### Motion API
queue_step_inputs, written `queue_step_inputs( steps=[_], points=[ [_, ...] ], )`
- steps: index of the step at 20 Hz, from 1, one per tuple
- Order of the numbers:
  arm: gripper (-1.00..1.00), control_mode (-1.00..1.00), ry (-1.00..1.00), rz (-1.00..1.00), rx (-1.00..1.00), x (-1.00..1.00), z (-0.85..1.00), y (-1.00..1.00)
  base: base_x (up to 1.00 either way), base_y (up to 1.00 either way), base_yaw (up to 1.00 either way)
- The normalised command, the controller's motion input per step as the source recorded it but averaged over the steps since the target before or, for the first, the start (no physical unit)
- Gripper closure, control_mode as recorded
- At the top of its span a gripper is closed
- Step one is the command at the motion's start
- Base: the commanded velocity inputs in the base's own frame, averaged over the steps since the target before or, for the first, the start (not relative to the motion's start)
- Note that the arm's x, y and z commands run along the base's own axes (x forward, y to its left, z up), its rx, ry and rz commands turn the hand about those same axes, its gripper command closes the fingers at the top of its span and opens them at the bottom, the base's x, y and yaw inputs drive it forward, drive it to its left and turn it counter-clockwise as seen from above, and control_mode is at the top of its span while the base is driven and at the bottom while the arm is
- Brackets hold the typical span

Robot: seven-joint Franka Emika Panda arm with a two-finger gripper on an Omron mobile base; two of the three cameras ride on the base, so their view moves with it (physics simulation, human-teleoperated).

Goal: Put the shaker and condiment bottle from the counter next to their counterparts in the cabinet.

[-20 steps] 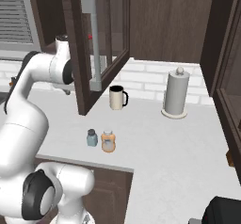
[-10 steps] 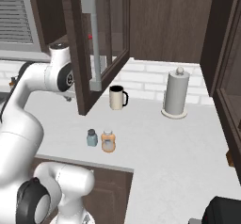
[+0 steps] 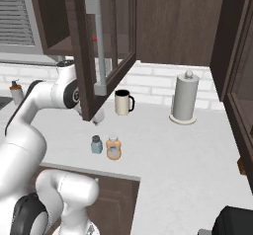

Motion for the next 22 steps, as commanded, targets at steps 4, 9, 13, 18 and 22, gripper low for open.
queue_step_inputs(
  steps=[4,9,13,18,22],
  points=[
    [-1.0,-1.0,0.04,-0.34,0.0,0.2,-0.46,-0.11,0.0,0.0,0.0],
    [-1.0,-1.0,0.05,-0.31,0.0,0.2,-0.35,-0.07,0.0,0.0,0.0],
    [-1.0,-1.0,0.07,-0.19,0.04,0.0,-0.11,-0.08,0.0,0.0,0.0],
    [-1.0,-1.0,0.08,-0.17,0.05,-0.01,-0.12,-0.11,0.0,0.0,0.0],
    [-1.0,-1.0,0.04,-0.17,0.0,0.0,-0.28,-0.05,0.0,0.0,0.0]
  ],
)
